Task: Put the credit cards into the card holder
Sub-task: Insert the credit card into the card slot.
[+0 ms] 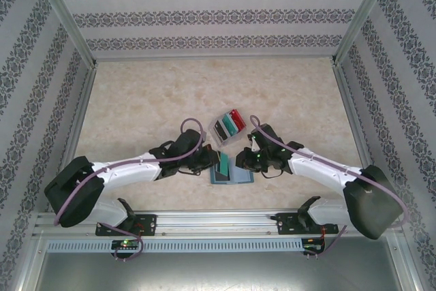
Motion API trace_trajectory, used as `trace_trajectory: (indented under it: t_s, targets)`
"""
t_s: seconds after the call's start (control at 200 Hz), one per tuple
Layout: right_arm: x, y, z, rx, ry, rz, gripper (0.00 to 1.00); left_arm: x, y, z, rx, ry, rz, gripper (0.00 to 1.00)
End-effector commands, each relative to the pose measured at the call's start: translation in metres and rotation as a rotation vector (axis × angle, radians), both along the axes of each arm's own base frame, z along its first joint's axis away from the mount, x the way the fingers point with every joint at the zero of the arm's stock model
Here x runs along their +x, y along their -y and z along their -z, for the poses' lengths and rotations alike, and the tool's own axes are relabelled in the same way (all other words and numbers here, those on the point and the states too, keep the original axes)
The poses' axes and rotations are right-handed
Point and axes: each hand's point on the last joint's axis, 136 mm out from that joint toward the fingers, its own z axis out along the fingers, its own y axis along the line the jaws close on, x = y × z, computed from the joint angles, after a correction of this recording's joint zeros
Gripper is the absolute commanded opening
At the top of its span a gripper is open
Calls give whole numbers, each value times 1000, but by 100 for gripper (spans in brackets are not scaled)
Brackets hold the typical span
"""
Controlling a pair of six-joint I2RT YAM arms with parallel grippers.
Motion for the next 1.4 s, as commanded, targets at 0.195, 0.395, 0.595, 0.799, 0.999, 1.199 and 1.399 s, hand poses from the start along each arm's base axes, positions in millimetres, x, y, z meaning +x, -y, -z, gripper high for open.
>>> trace_trajectory:
  t_s: [0.195, 0.395, 0.595, 0.799, 0.999, 1.199, 1.399]
  targets:
    - [-4, 40, 37, -151, -14, 51, 21, 8, 15, -1, -42, 133, -50, 0]
    - [-7, 47, 45, -171, -27, 61, 21, 4, 25, 8, -20, 132, -29, 0]
    - [-11, 51, 56, -193, -53, 67, 20, 4, 22, 26, -25, 107, -73, 0]
    - [-16, 54, 64, -208, -76, 64, 20, 0, 30, 37, -10, 90, -66, 0]
    - [-17, 56, 66, -216, -79, 63, 20, -7, 43, 48, -43, 72, -56, 0]
    - [-20, 61, 69, -230, -85, 73, 20, -11, 42, 54, -31, 58, -58, 0]
    - [-19, 65, 69, -237, -86, 82, 21, -17, 39, 56, 12, 42, -15, 0]
